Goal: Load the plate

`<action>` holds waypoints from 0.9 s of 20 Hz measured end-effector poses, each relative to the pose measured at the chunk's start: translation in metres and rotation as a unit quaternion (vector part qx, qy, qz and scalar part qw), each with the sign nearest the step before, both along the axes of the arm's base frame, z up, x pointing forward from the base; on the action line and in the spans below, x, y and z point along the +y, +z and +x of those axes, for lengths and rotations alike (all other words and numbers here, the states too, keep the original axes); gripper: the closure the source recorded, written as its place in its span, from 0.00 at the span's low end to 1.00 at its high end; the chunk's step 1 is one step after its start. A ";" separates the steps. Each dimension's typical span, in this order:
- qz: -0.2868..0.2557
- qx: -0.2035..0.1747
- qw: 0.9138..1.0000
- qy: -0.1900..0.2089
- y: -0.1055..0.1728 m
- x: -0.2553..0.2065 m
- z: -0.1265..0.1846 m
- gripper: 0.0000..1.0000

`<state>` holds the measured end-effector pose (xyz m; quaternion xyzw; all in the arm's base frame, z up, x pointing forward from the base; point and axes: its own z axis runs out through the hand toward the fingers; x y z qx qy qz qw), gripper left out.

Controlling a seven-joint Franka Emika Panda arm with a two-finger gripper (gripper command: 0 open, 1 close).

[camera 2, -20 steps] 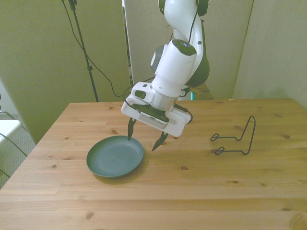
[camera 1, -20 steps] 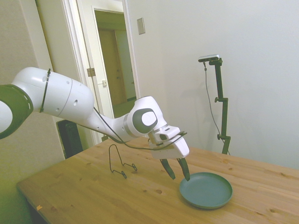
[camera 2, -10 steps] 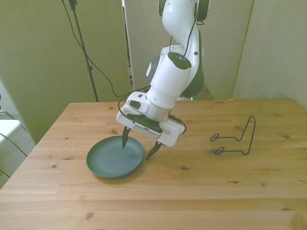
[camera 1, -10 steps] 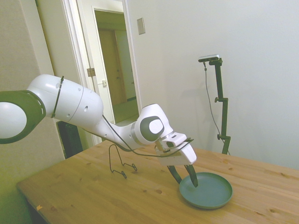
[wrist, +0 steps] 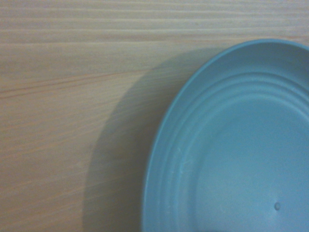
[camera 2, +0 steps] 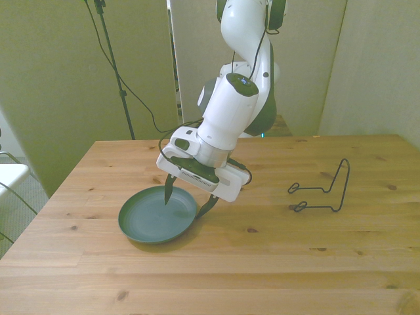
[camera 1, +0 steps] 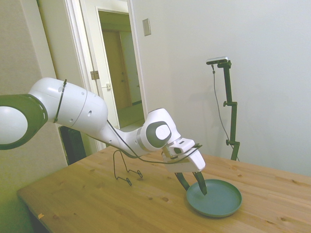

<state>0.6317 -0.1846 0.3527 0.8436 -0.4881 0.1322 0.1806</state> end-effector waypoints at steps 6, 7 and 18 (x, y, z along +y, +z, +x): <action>0.022 -0.010 1.000 -0.010 -0.003 0.003 0.000 1.00; 0.025 -0.011 1.000 -0.012 -0.003 0.003 0.000 1.00; 0.070 -0.021 0.997 -0.013 -0.006 0.005 0.001 1.00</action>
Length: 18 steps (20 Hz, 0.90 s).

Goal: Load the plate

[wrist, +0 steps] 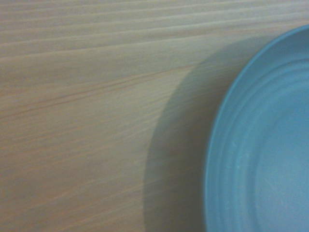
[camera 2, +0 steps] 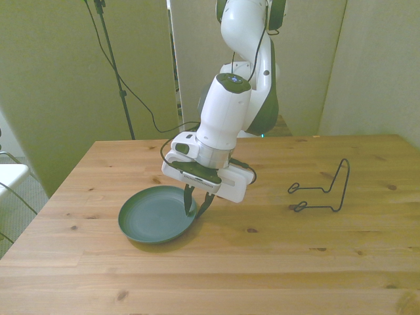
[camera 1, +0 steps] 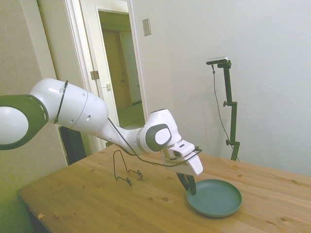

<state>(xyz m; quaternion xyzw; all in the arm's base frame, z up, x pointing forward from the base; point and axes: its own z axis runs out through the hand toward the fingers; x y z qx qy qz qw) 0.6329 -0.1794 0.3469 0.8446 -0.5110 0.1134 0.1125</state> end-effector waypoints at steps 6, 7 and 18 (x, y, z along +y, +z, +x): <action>0.018 -0.009 1.000 0.010 0.004 0.000 0.001 1.00; 0.026 -0.012 1.000 0.010 0.007 0.001 0.001 1.00; 0.167 -0.022 0.986 0.001 0.071 0.028 -0.017 1.00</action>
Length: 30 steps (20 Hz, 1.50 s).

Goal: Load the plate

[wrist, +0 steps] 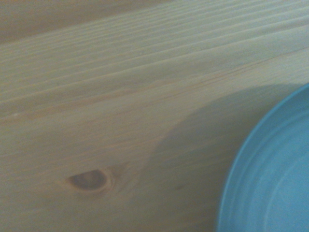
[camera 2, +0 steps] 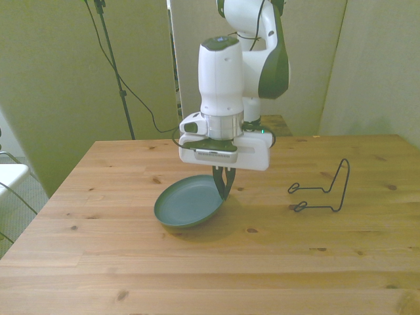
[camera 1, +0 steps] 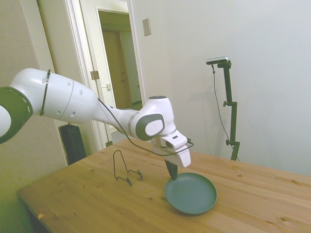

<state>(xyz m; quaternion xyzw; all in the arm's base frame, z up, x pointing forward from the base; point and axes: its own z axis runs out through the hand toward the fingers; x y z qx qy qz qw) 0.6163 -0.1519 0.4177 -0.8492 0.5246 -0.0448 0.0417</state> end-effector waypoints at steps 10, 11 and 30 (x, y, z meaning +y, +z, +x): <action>0.167 -0.023 0.986 0.007 0.132 -0.014 -0.030 1.00; 0.183 -0.024 0.983 0.010 0.141 -0.011 -0.031 1.00; 0.414 -0.066 0.886 0.199 0.163 0.096 -0.031 1.00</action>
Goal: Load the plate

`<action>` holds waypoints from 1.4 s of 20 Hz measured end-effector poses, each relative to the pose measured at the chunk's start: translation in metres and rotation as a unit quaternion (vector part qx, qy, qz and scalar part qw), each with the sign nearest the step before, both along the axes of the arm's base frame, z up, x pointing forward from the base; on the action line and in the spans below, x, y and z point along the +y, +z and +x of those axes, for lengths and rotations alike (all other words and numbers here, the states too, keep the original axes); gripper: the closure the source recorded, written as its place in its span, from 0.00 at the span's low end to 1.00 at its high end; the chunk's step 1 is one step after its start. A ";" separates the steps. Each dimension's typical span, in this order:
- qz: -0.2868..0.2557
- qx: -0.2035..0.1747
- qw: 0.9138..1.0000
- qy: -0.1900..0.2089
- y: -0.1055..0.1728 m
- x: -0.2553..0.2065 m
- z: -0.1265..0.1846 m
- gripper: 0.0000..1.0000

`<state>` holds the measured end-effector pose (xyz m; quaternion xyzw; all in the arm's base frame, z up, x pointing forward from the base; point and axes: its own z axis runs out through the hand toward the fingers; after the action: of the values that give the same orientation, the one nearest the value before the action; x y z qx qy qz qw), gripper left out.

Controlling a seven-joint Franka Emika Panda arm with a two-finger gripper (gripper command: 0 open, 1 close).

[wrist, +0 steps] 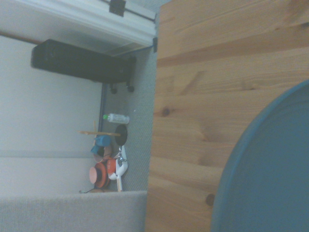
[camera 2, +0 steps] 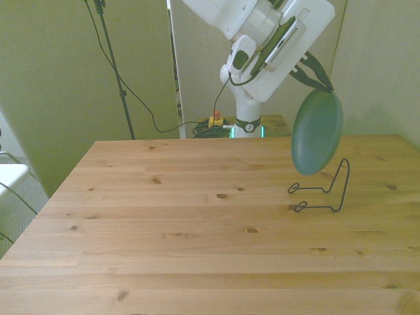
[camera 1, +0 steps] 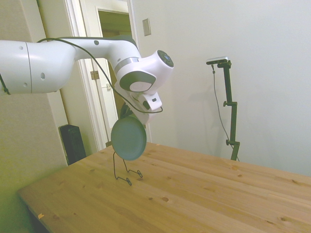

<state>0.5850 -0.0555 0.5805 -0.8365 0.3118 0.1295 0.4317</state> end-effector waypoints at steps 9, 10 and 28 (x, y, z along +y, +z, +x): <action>0.055 -0.004 0.998 0.000 -0.037 -0.010 -0.016 1.00; 0.061 -0.005 0.998 0.001 -0.041 -0.009 -0.017 1.00; 0.082 -0.028 0.996 0.003 -0.101 0.014 -0.015 1.00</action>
<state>0.5704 -0.0411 0.4798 -0.8025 0.2855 0.1322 0.5070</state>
